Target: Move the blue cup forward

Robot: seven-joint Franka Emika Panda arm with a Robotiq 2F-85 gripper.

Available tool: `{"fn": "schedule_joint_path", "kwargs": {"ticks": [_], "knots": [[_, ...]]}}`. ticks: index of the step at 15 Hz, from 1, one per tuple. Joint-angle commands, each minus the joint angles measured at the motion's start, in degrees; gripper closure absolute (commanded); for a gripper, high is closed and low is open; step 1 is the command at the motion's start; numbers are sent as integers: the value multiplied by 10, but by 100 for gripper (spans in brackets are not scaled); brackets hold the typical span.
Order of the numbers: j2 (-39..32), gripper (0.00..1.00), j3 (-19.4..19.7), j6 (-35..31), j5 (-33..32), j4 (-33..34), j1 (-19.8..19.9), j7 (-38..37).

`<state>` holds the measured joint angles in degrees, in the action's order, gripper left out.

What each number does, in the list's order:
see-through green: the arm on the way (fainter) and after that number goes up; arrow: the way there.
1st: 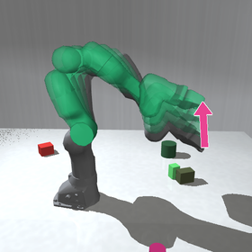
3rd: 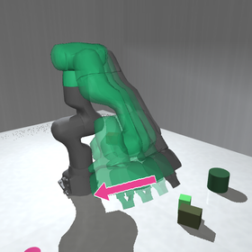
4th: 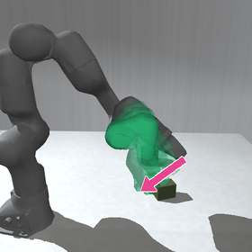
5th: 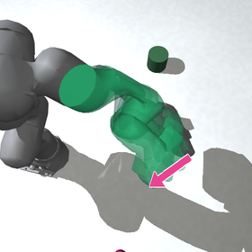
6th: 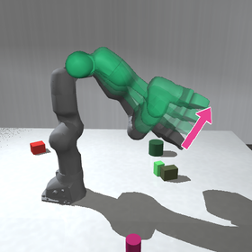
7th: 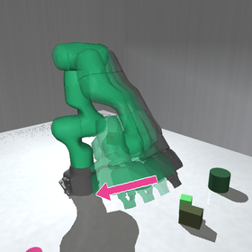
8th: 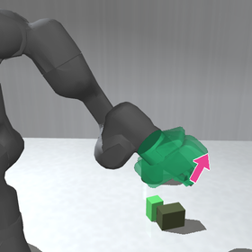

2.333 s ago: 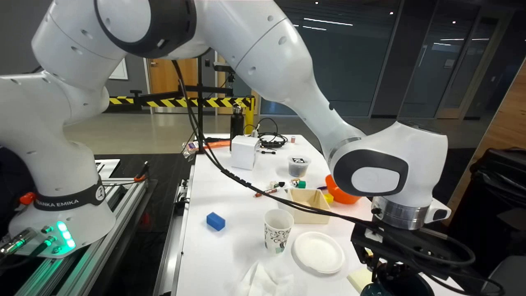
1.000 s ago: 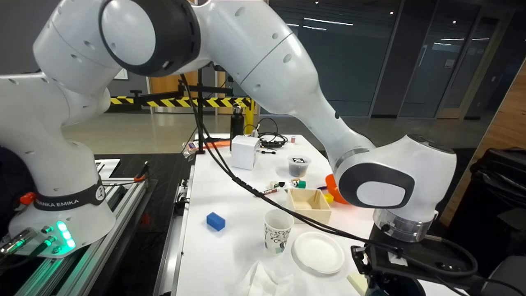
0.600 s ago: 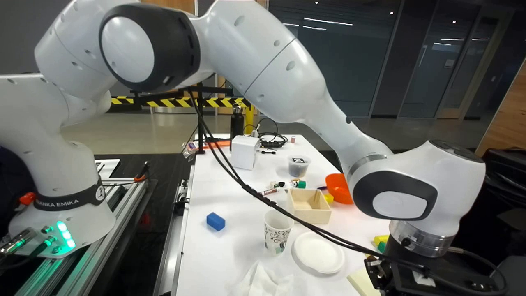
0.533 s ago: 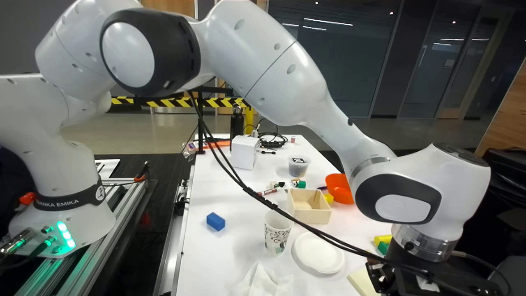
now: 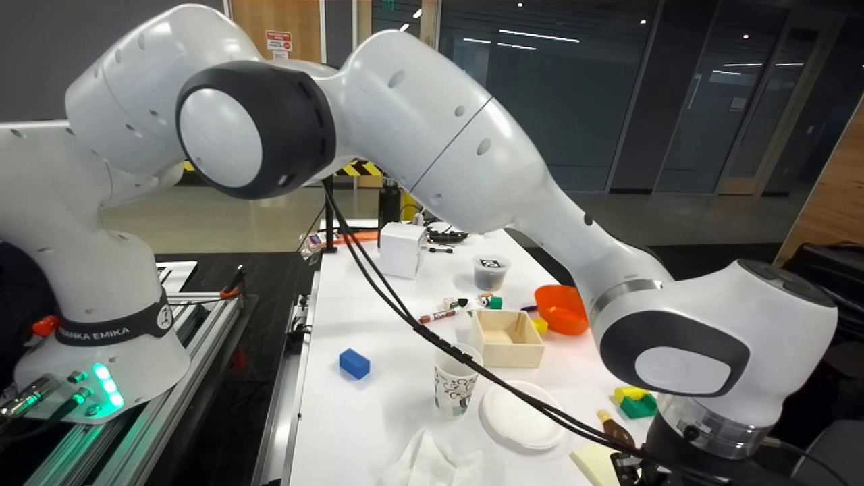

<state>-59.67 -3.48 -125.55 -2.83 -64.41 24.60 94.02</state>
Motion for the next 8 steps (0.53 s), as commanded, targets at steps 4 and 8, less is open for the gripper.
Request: {"fn": "schedule_joint_path", "kwargs": {"ticks": [4,8], "knots": [[-35,96,0,21,19,67,-3,34],[-22,59,-4,-6,1,51,-2,24]]}}
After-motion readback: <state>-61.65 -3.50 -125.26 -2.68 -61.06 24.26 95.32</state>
